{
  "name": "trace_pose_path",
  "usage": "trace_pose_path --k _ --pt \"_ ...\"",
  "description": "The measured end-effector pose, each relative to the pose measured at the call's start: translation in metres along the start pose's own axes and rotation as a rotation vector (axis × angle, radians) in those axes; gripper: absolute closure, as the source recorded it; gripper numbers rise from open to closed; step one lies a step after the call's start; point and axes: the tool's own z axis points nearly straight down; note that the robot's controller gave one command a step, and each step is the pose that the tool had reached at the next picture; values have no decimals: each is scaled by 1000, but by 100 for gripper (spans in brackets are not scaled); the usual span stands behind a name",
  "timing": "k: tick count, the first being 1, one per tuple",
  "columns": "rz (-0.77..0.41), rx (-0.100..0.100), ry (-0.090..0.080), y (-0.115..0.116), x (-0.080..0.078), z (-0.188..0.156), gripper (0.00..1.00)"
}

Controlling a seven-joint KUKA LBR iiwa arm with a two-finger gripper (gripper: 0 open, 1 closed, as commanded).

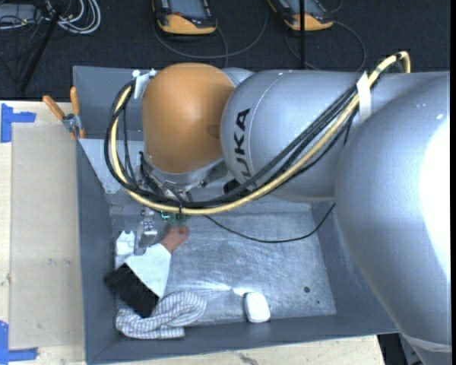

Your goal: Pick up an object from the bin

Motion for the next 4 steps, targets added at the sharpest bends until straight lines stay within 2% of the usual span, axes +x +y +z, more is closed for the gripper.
trace_pose_path --k 1,2,3,4 --pt "4 -2 -7 -1 -2 -5 0" --pt "48 -3 -11 -1 -5 71 0" --pt "102 -2 -6 -3 -4 80 0" --pt "-38 -2 -11 2 -19 83 0"
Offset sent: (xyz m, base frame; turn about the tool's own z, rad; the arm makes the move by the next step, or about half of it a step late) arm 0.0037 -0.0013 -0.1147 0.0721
